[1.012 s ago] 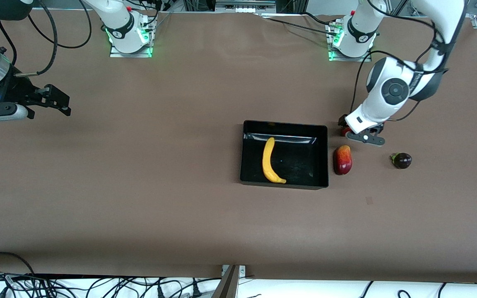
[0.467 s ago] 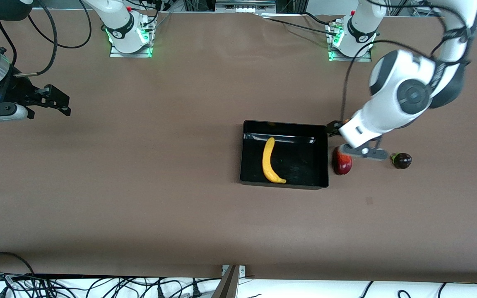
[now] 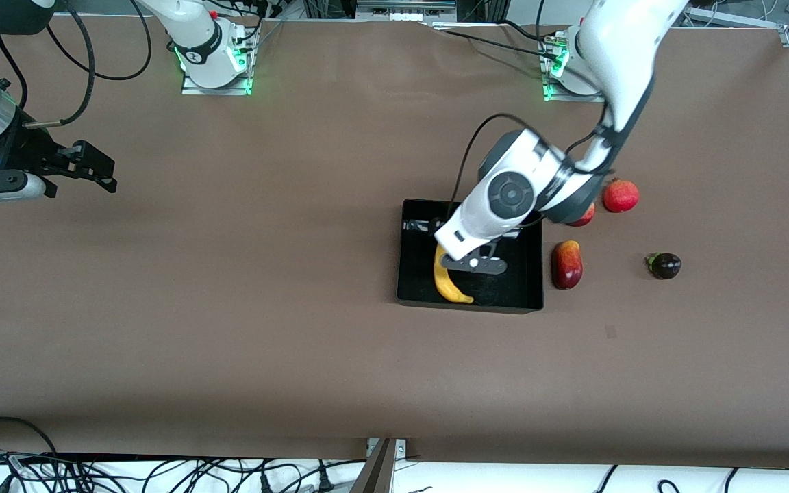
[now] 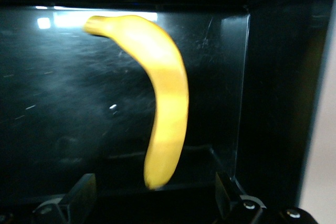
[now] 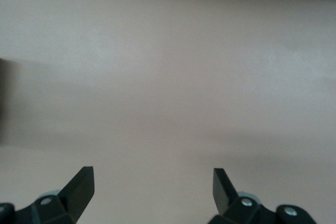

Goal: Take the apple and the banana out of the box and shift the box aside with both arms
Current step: 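Reach the left gripper into the tray and grasp the yellow banana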

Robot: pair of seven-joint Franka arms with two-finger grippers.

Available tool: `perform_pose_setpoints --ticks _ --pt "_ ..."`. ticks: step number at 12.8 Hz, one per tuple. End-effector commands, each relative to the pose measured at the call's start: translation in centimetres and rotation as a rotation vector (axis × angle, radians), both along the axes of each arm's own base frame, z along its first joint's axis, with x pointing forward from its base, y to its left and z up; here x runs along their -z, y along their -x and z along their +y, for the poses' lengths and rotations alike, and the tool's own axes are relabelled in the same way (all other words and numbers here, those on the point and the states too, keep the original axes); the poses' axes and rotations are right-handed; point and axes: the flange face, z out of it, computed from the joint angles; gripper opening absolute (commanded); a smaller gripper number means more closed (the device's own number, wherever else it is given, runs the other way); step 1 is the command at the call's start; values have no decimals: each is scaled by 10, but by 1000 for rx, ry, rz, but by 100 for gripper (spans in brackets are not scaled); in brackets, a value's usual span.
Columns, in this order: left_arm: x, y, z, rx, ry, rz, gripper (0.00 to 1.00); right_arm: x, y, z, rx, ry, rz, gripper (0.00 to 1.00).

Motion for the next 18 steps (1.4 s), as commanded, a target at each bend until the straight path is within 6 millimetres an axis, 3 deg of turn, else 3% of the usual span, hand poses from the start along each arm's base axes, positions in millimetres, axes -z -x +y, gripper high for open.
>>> perform_pose_setpoints --ticks 1,3,7,9,11,12,15,18 --pt "28 -2 -11 9 -16 -26 100 2 -6 0 -12 0 -6 100" --pt "40 6 -21 8 -22 -37 100 5 -7 4 -22 8 -1 100" --pt "59 13 -29 6 -22 -29 100 39 -12 7 -25 10 97 100" --pt "61 13 -29 23 -35 -38 100 39 -7 13 -67 15 126 100" --pt "62 12 -26 21 -38 -36 44 36 -7 25 -92 22 115 100" --pt "61 10 -22 24 -38 -36 26 41 -7 26 -93 21 125 100" --pt "46 2 -13 16 -50 -38 1 42 -5 31 -101 16 134 100" --pt "0 -15 11 -15 -74 -36 0 61 -6 58 -127 10 148 100"
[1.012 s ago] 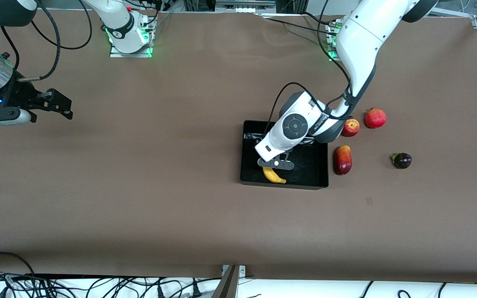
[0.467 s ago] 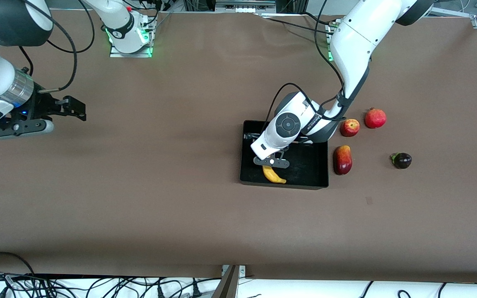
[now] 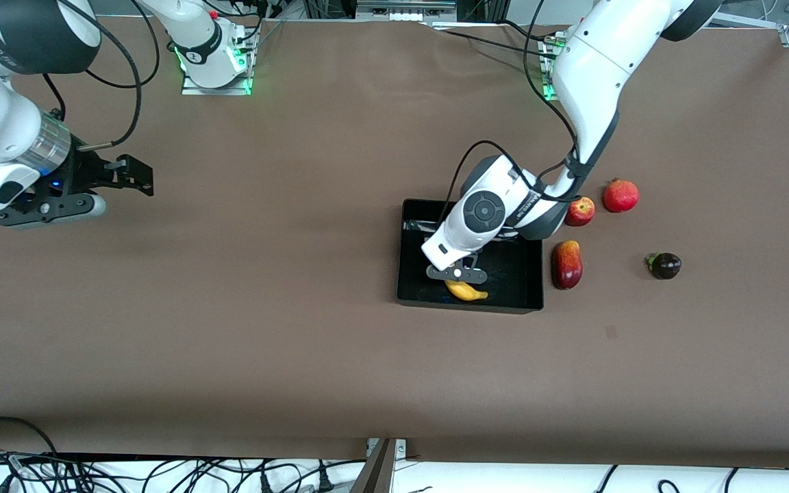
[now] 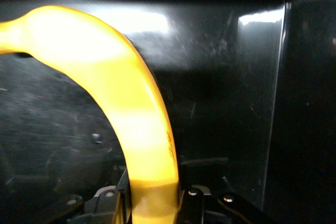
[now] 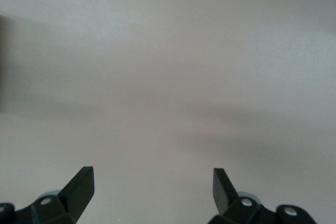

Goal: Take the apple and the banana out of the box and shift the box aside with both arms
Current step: 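Carry the banana beside the plum while the right gripper reaches the tray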

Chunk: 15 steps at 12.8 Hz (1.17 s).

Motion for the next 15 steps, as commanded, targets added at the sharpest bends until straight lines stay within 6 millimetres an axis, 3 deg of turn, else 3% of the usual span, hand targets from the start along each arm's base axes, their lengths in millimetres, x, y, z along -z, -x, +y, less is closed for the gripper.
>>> perform_pose_setpoints --ticks 1,4,6,8,11,13,14,15 --pt "-63 -20 36 -34 -42 -14 0 20 -4 24 -26 -19 20 100" --pt "-136 -47 97 -110 -88 14 0 45 -10 61 -49 -24 27 100" --pt "-155 -61 146 -44 -109 84 0 67 -13 96 -25 -41 39 100" --pt "-148 -74 218 25 -93 144 0 98 -13 144 46 -70 44 100" --pt "-100 -79 315 207 -132 201 2 141 -2 247 169 -49 29 100" --pt "-73 -82 346 266 -109 177 5 171 11 304 234 -69 -13 100" --pt "-53 -79 372 286 -84 156 6 187 20 332 268 -89 -40 100" --pt "-34 -72 384 316 -64 136 11 203 31 358 290 -108 -62 100"
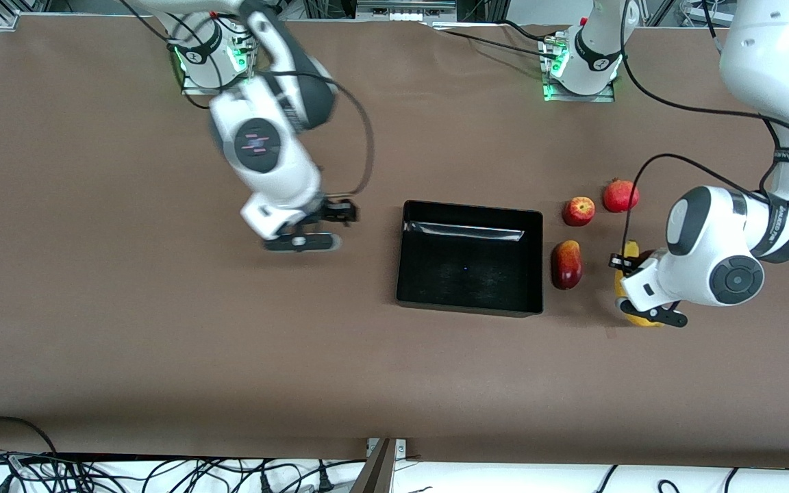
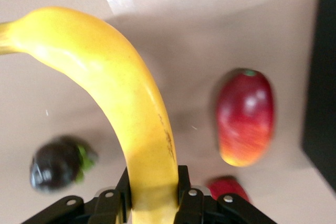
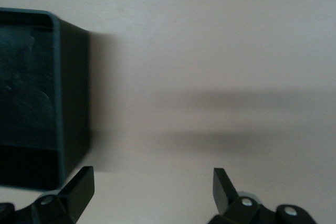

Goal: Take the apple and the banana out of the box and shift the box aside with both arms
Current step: 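Grasp the tray rim with the right gripper while the left gripper releases the banana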

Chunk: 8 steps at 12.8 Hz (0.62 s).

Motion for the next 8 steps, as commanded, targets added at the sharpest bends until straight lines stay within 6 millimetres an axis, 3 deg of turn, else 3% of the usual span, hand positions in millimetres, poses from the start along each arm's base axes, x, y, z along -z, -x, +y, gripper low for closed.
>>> perform_pose_setpoints --ticks 1,3,5,6,8 --pt "35 17 21 92 42 -48 23 33 14 59 74 -42 -54 100" --pt "57 30 21 94 54 -72 96 70 38 102 62 -52 -79 100" --pt "53 29 21 98 53 -78 100 101 52 122 53 -50 -109 98" --pt "43 27 17 102 52 -74 100 111 54 123 49 -37 -120 87" --pt "-2 16 7 107 34 -81 100 128 58 125 38 -16 -114 60"
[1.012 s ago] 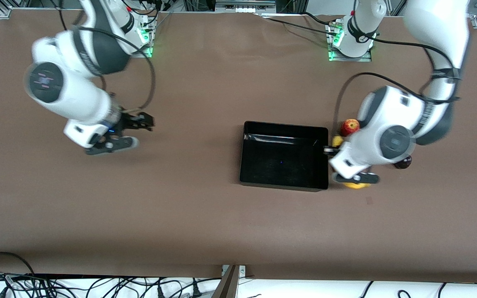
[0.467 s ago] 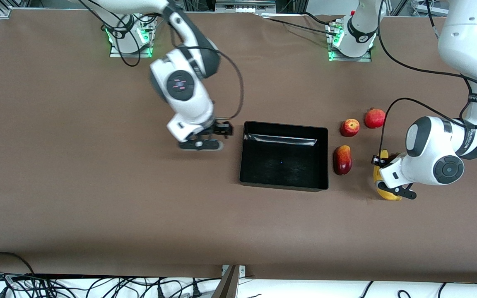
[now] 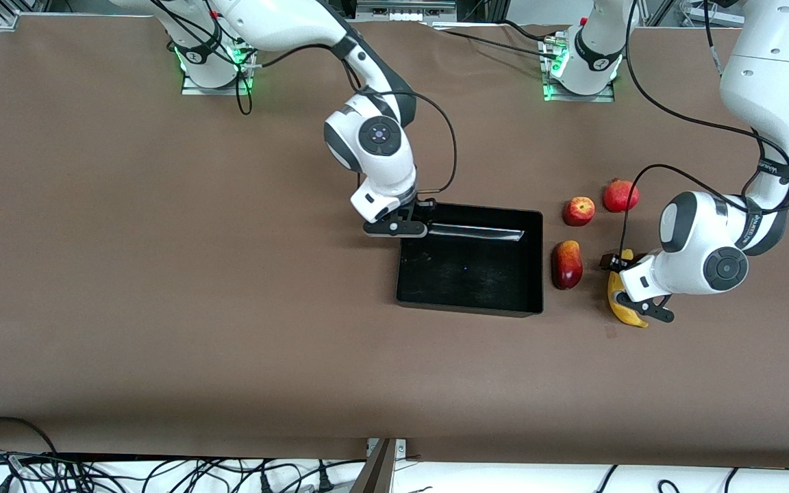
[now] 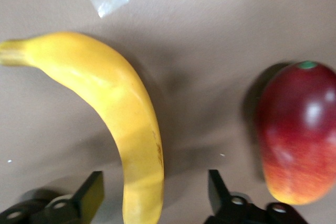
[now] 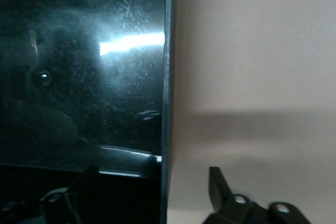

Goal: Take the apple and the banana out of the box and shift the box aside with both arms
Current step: 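Slide the tray toward the right arm while the left gripper withdraws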

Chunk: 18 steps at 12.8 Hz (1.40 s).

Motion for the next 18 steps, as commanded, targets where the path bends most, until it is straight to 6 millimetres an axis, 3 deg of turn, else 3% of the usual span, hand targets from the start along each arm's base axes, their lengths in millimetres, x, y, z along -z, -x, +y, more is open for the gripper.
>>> perform_pose_setpoints --ticks 1,4,5,8,9,11,12,14,16,18 --pt "-74 -11 -9 30 -41 -11 100 17 -3 4 4 20 -15 50" --pt "-159 -22 -4 10 -65 -9 100 38 3 10 3 2 -31 7" --pt "-183 -20 -12 9 -67 13 100 36 2 10 0 0 -34 0" --pt "-261 -17 -5 -54 -88 33 100 28 -11 -2 6 10 -31 0" --pt "-277 -16 -7 -68 -95 17 100 17 -14 -5 9 16 -31 0" --pt "-328 -1 -26 -176 -151 -77 100 -13 -27 -23 -7 48 -10 0" --pt "-344 11 -37 -273 -154 -105 100 -34 -40 -41 -28 67 7 0" --pt "-347 39 -32 -374 -149 -135 100 -80 -73 -95 -88 91 40 0" --pt "-353 53 -18 -384 -107 -307 100 -115 -111 -173 -173 102 77 0" --pt "-359 78 -18 -396 -109 -327 100 -133 -133 -238 -233 89 104 0"
